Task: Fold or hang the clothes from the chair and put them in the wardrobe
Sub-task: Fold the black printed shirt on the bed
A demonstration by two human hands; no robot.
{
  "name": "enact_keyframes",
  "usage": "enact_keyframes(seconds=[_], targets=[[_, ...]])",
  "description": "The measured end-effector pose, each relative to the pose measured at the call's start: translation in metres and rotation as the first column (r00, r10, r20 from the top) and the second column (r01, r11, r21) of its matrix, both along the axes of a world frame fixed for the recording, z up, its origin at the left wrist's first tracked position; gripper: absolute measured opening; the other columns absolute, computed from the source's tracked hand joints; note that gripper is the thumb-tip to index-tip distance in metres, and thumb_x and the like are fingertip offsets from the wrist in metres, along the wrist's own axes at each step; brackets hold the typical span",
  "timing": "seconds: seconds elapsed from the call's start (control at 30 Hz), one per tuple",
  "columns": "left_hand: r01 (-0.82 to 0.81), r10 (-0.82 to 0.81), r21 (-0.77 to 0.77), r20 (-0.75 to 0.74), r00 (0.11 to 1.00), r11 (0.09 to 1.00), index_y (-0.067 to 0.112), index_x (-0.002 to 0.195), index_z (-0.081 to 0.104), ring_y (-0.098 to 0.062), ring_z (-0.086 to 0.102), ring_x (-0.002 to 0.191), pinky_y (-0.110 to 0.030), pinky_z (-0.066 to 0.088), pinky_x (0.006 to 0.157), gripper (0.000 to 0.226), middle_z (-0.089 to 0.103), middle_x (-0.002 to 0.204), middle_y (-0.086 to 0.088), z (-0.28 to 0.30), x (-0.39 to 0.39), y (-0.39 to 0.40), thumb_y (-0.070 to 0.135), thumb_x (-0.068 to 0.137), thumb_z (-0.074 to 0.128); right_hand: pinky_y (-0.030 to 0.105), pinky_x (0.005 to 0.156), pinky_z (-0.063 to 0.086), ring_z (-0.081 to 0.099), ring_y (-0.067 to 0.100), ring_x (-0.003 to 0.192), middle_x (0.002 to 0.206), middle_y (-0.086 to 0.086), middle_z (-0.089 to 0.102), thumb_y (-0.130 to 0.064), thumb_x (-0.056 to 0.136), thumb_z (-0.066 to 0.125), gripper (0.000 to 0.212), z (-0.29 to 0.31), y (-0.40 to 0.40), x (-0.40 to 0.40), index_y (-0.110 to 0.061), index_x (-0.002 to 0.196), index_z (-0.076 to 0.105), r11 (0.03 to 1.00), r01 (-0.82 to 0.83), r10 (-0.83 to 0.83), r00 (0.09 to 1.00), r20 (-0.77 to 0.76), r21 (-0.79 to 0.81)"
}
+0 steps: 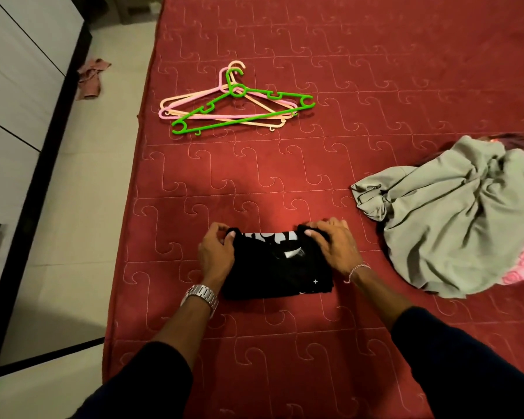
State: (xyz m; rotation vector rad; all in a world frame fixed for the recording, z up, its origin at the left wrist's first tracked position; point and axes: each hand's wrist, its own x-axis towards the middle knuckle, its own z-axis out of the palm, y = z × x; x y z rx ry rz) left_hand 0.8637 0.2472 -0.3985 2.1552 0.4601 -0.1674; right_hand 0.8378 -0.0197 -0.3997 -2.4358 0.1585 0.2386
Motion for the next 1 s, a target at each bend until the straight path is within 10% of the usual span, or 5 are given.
enact_keyframes(seconds=[0.33, 0.53, 0.7, 0.83, 1.0], targets=[[0.094, -0.037, 0.194, -0.280, 0.959, 0.976, -0.001, 0.119, 0.050, -0.038, 0.063, 0.102, -0.045, 0.055, 0.084, 0.056, 0.064, 0.111, -0.019, -0.001, -0.013, -0.008, 0.052, 0.101, 0.045, 0.037, 0.084, 0.049, 0.054, 0.021, 0.102, 0.115, 0.004, 0.056, -0.066, 0.087, 0.060, 0.059, -0.005, 0.019, -0.024, -0.016, 0.116, 0.050, 0.906, 0.423, -0.422, 0.900, -0.109, -0.020], [-0.075, 0.072, 0.005, -0.331, 0.941, 0.997, 0.007, 0.101, 0.062, -0.033, 0.067, 0.093, -0.049, 0.057, 0.084, 0.054, 0.069, 0.100, -0.014, -0.006, -0.011, -0.009, 0.059, 0.097, 0.046, 0.036, 0.083, 0.045, 0.052, 0.024, 0.108, 0.112, 0.002, 0.049, -0.058, 0.091, 0.060, 0.043, 0.000, 0.034, -0.019, -0.024, 0.116, 0.050, 0.909, 0.416, -0.413, 0.909, -0.053, 0.037], [-0.010, 0.045, 0.224, -0.155, 0.987, 0.975, 0.008, 0.116, 0.052, -0.027, 0.058, 0.102, -0.034, 0.048, 0.077, 0.043, 0.060, 0.116, -0.013, 0.007, -0.026, -0.014, 0.048, 0.100, 0.050, 0.043, 0.102, 0.044, 0.037, 0.020, 0.123, 0.133, 0.004, 0.043, -0.048, 0.093, 0.062, 0.040, 0.004, 0.030, -0.012, -0.033, 0.131, 0.059, 0.974, 0.227, -0.226, 0.972, -0.063, 0.020], [0.353, -0.566, 0.547, 0.287, 0.773, 0.759, 0.014, 0.118, 0.060, -0.021, 0.053, 0.105, -0.033, 0.049, 0.084, 0.036, 0.059, 0.117, -0.005, 0.009, -0.042, -0.029, 0.040, 0.093, 0.064, 0.037, 0.102, 0.038, 0.040, 0.015, 0.118, 0.124, -0.007, 0.050, -0.035, 0.101, 0.056, 0.034, 0.005, 0.011, -0.016, -0.030, 0.134, 0.059, 0.993, 0.048, -0.041, 0.997, -0.061, 0.112], [0.672, -0.785, 0.441, 0.138, 0.604, 0.595, 0.019, 0.121, 0.064, -0.019, 0.052, 0.107, -0.036, 0.045, 0.088, 0.040, 0.064, 0.114, 0.004, 0.014, -0.053, -0.070, 0.046, 0.092, 0.061, 0.021, 0.089, 0.033, 0.049, 0.018, 0.114, 0.120, -0.009, 0.059, -0.021, 0.098, 0.061, 0.026, 0.002, 0.003, -0.016, -0.027, 0.123, 0.065, 0.991, 0.000, 0.005, 0.999, -0.036, 0.137]])
